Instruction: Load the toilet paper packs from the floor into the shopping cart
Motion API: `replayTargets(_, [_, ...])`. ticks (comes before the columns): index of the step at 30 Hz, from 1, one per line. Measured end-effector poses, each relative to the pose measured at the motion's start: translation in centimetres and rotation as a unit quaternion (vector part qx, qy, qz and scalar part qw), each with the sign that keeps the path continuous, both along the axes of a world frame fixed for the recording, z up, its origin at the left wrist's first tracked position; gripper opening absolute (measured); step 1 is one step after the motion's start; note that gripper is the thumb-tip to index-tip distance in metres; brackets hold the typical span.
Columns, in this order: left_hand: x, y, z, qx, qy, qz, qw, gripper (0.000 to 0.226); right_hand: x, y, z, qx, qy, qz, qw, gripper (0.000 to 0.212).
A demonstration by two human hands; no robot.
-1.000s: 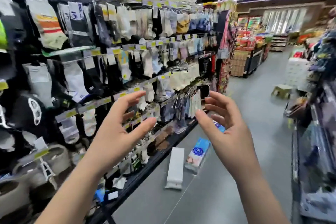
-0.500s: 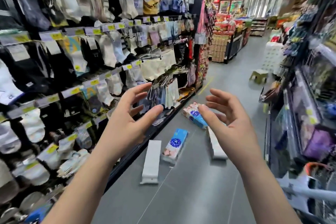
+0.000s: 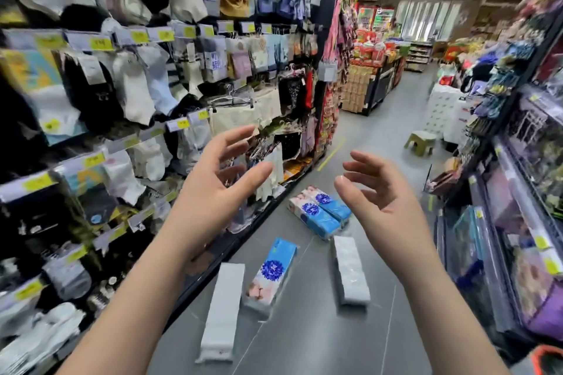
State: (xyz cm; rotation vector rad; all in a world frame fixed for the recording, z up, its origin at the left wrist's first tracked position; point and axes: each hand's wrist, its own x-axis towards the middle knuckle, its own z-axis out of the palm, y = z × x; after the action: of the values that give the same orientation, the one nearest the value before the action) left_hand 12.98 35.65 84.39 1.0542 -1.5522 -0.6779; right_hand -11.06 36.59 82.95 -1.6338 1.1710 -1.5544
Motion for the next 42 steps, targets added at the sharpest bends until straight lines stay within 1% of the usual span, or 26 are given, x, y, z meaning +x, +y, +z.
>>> replayTargets(2, [1.5,-4.2,0.2,0.007,0.006,0.009,1.000,0.053,0.7,-4.5,0.8,0.002,0.006,0.007,1.000,0.050])
replayTargets(6, [4.1,-12.7,0.6,0.011,0.013,0.026,1.000,0.058,2.5,-13.6,1.3,-0.011,0.017,0.019,1.000,0.041])
replayTargets(11, [5.2,-21.6,-0.2,0.028,0.017,0.020,0.999,0.052,4.5,-22.1,0.1,-0.008,0.020,0.030,0.999,0.046])
replayTargets(16, [7.0,-26.6,-1.7,0.055,0.023,0.046,0.997,0.061,7.3,-29.4,-1.2,0.022,0.007,0.075,0.997,0.043])
replayTargets(18, [8.3,-28.1,-2.0,0.059,0.023,0.064,0.996,0.059,9.2,-32.4,-1.3,0.018,0.009,0.108,0.994,0.044])
replayTargets(24, [12.1,-30.2,-3.0,0.068,0.027,0.172,0.982,0.056,15.6,-40.5,-2.1,0.015,0.003,0.244,0.970,0.048])
replayTargets(28, [13.7,-31.5,-3.7,0.076,0.037,0.268,0.960,0.059,19.7,-46.3,-2.4,0.008,-0.005,0.342,0.940,0.045])
replayTargets(31, [13.7,-33.1,-4.0,0.082,0.061,0.344,0.934,0.058,21.7,-50.6,-2.6,0.002,0.004,0.407,0.914,0.045])
replayTargets(33, [13.0,-34.6,-4.1,0.091,0.074,0.382,0.917,0.055,22.4,-53.3,-2.8,0.008,0.005,0.443,0.896,0.046])
replayTargets(36, [11.7,-36.8,-4.1,0.095,0.093,0.438,0.889,0.056,23.0,-56.9,-3.5,0.020,0.008,0.492,0.871,0.047])
replayTargets(39, [10.7,-37.8,-5.3,0.106,0.101,0.480,0.865,0.050,23.6,-59.4,-5.1,0.037,0.028,0.543,0.838,0.047])
replayTargets(42, [9.8,-37.5,-6.7,0.103,0.128,0.523,0.836,0.052,24.7,-60.2,-7.0,0.067,0.029,0.573,0.816,0.048])
